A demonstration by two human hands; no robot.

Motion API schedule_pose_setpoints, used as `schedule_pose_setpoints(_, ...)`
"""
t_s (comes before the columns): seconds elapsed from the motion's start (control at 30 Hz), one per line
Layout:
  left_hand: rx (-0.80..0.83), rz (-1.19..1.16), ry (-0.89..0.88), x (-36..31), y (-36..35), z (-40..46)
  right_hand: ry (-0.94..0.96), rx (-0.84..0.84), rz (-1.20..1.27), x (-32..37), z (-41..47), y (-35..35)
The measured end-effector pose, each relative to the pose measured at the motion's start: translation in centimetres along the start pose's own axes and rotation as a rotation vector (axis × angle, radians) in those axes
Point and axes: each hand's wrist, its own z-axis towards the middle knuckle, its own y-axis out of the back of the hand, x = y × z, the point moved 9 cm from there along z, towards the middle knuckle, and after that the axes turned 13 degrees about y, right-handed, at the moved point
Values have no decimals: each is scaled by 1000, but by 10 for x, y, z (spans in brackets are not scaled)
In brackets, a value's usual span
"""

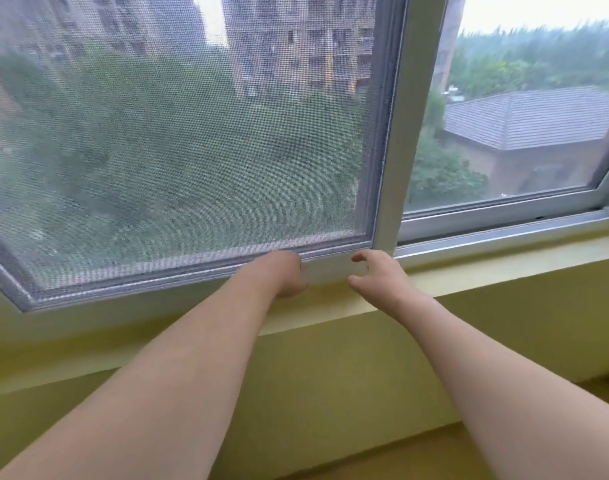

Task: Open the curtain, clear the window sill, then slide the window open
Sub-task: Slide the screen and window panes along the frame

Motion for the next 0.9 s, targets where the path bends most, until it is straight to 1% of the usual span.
schedule_pose_setpoints(0.2, -99, -49, 22, -103, 41, 5, 117, 13, -16, -47, 16, 70)
schedule_pose_setpoints(0.33, -111, -28, 23, -161, 61, 4, 126, 10, -26, -80, 16, 117)
schedule_pose_setpoints(0.43, -173, -10, -15, -196, 85, 4, 145, -8, -31, -94, 24, 151)
schedule_pose_setpoints(0.63, -281, -5, -95, -239, 138, 6, 197, -103, -58, -94, 47, 212)
schedule_pose_setpoints(0.77, -405, 14, -65, -254, 176, 8, 256, -123, -63, -95, 65, 247)
schedule_pose_setpoints(0.9, -510, 64, -54, -286, 215, 5, 346, -162, -69, -91, 85, 298)
